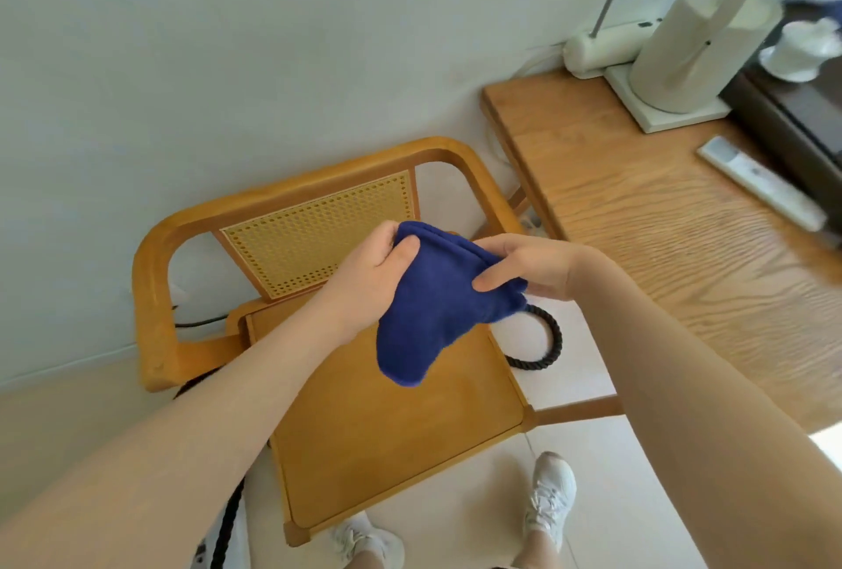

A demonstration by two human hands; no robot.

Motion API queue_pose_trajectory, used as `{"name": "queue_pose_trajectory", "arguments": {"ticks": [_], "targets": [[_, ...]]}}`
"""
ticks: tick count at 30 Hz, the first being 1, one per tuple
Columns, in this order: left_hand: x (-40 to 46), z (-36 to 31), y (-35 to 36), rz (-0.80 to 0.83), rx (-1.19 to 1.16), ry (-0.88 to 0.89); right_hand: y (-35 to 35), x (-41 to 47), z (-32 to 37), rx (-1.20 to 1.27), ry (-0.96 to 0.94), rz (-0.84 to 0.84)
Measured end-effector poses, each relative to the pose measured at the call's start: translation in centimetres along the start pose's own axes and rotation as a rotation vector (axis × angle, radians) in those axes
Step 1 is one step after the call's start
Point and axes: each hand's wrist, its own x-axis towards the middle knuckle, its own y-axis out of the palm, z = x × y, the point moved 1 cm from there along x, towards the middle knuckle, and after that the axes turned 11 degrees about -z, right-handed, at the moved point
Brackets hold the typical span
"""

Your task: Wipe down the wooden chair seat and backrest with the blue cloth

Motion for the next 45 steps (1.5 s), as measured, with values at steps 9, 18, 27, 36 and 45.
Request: {"name": "queue_pose_trajectory", "arguments": {"ticks": [9, 18, 27, 36, 45], "targets": [[2.2, -5.0, 18.9, 0.116, -0.358, -0.362, -17.4, -9.9, -5.9, 0.248, 0.094, -0.057], [5.3, -7.7, 33.7, 0.226, -0.178, -0.432, -31.4, -13.9, -11.5, -0.055, 0.299, -0.106], [9.4, -8.6, 36.8, -0.046, 0.329, -0.052, -34.8, -12.0, -11.7, -0.647, -0.112, -0.595], [6.8, -6.5, 35.2, 0.290, 0.594, 0.338, -33.6, -13.6, -10.8, -0.665, 0.161, -0.137], [3.4, -5.5, 31.4, 0.153, 0.802, 0.514, -26.7, -12.6, -9.1, -0.993, -0.002, -0.440]]}}
